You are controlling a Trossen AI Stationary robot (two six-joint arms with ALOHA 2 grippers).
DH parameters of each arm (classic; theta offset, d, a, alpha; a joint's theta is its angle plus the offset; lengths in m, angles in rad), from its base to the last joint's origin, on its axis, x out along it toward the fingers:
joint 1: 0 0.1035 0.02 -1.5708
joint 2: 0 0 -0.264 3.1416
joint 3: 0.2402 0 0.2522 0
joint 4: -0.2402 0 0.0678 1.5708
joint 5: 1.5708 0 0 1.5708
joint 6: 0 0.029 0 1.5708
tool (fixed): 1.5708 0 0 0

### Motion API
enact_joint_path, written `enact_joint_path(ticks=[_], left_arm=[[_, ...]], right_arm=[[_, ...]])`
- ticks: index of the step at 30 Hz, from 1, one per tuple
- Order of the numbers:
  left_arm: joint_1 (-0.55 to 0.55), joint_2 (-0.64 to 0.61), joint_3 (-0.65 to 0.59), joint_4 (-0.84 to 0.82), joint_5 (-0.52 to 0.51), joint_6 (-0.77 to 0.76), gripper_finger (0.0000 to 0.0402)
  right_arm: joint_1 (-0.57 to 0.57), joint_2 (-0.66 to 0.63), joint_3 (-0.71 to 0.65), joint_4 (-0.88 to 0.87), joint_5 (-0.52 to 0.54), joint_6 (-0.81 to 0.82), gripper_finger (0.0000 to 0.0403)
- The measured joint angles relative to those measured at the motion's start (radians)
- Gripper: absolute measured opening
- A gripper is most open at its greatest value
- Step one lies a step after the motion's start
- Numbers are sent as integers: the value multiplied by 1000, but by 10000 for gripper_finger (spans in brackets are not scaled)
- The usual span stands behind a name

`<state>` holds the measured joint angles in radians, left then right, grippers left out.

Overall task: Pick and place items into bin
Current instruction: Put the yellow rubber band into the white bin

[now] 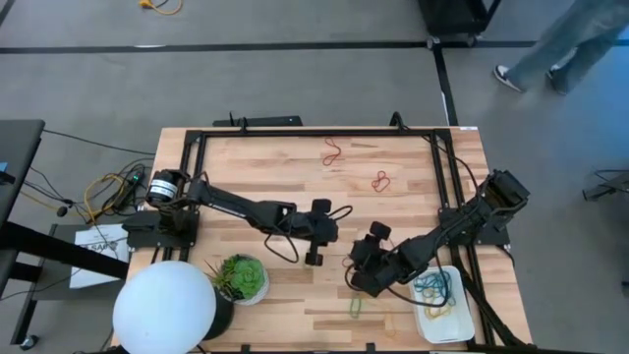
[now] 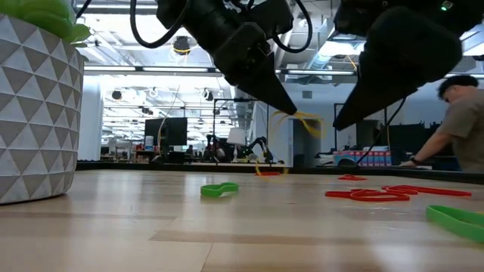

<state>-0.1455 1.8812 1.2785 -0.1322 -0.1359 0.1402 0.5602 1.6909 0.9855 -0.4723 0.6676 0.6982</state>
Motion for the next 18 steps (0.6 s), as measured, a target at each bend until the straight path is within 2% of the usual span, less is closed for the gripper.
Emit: enact_joint_path(ticks=[4, 7, 18], left_arm=[[-3, 1, 0, 1, 44, 1, 0], [-3, 1, 0, 9, 52, 2, 0], [-14, 2, 1, 61, 65, 6, 0]], right_arm=[[0, 0, 0, -10, 95, 0, 188], [0, 0, 0, -7, 119, 0, 188], [-42, 0, 0, 70, 111, -2, 168]])
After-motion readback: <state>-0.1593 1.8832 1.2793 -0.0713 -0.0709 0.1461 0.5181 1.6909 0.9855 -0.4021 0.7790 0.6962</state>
